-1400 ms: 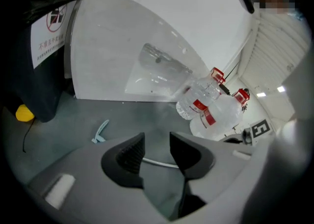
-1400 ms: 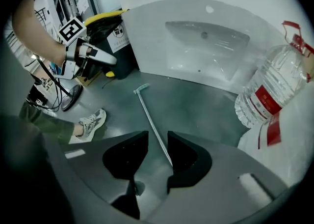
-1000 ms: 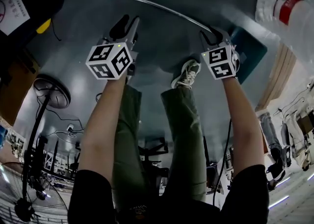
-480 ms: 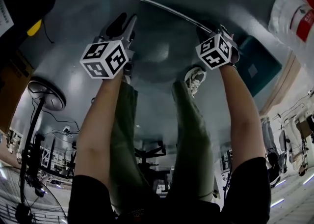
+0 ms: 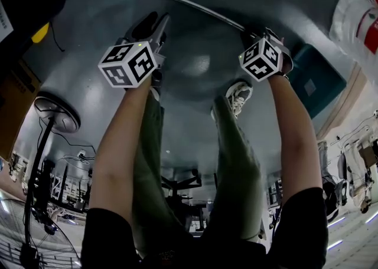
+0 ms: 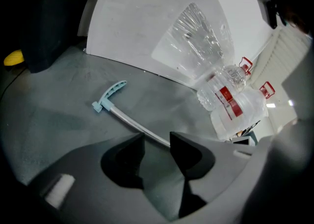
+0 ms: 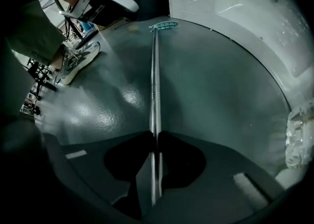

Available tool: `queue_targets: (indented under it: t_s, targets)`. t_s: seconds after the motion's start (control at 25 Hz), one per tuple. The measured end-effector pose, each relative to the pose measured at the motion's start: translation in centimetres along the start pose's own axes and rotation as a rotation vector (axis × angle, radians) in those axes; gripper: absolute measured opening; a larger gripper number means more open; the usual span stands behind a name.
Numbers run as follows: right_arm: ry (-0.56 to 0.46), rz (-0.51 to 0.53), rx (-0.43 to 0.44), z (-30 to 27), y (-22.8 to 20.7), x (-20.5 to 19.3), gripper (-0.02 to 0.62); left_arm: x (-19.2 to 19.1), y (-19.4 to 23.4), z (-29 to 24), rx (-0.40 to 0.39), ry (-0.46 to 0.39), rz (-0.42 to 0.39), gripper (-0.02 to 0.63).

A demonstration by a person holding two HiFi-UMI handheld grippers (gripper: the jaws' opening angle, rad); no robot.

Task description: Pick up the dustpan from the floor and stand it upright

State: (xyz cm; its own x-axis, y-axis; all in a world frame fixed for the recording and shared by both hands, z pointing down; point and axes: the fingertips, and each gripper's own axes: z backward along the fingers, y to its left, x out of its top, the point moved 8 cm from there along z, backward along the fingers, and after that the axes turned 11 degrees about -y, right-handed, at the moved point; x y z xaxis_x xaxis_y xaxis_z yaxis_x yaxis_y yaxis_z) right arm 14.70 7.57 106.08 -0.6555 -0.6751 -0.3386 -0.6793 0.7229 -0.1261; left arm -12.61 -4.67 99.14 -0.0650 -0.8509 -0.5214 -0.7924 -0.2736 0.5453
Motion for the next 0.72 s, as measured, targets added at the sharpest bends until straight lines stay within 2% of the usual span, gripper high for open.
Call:
queue_targets:
  t_s: [0.2,0.44,0.6,0.72]
  targets:
    - [-0.031,0.044,-0.009,1.3,1.3,0.5,0.072,0.4,-0.2,0.5,-0.042,0.003,0.061,0.203]
    - [-0.065,0.069,-0.031,4.6,2.5,1.7,0.069,2.3,-1.7,2.4,-0.042,-0.006,0.122,0.233]
    - [-0.095,0.054,-0.056,7.3,1.8,2.8,0.069,5.3,-4.6,3.4,-0.094,-0.075,0.173,0.275]
    - [-0.121,0.043,-0.066,8.8,2.2,3.7,0.071,8.0,-6.9,4.2,-0.134,-0.15,0.16,0.287]
